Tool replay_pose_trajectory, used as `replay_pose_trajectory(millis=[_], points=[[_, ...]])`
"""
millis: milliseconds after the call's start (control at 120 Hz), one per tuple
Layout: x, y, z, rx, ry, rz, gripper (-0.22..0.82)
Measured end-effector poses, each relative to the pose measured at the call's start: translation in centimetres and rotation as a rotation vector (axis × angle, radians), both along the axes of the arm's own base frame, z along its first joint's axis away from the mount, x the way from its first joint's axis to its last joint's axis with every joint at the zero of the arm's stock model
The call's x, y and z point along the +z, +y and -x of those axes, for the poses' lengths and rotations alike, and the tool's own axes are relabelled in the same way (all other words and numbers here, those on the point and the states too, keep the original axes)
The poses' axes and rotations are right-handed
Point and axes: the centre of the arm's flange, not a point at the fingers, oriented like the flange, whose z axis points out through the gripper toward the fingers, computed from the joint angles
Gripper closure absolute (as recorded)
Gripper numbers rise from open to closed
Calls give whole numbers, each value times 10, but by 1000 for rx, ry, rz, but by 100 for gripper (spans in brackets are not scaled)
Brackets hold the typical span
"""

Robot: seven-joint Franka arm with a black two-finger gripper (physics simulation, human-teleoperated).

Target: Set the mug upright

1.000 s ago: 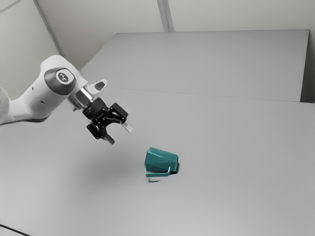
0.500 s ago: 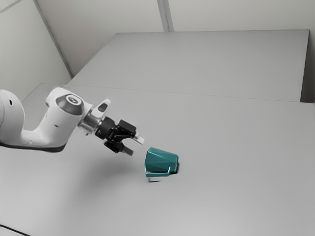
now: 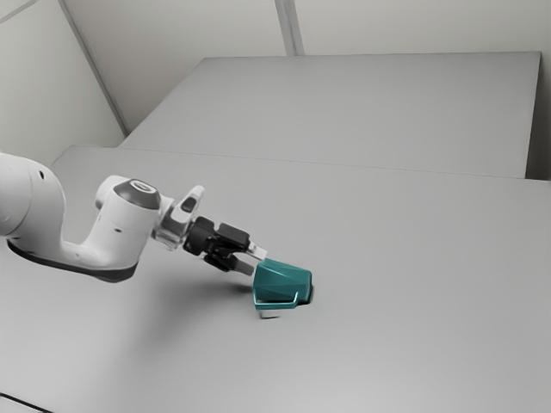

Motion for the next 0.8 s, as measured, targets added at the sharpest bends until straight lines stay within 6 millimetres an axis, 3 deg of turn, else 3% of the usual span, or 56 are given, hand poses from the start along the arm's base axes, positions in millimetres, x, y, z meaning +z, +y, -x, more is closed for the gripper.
replay_pose_trajectory(millis=[375, 800], points=[[-19, -15, 1, -43, -65, 54, 3], [-28, -15, 2, -65, -124, 107, 51]])
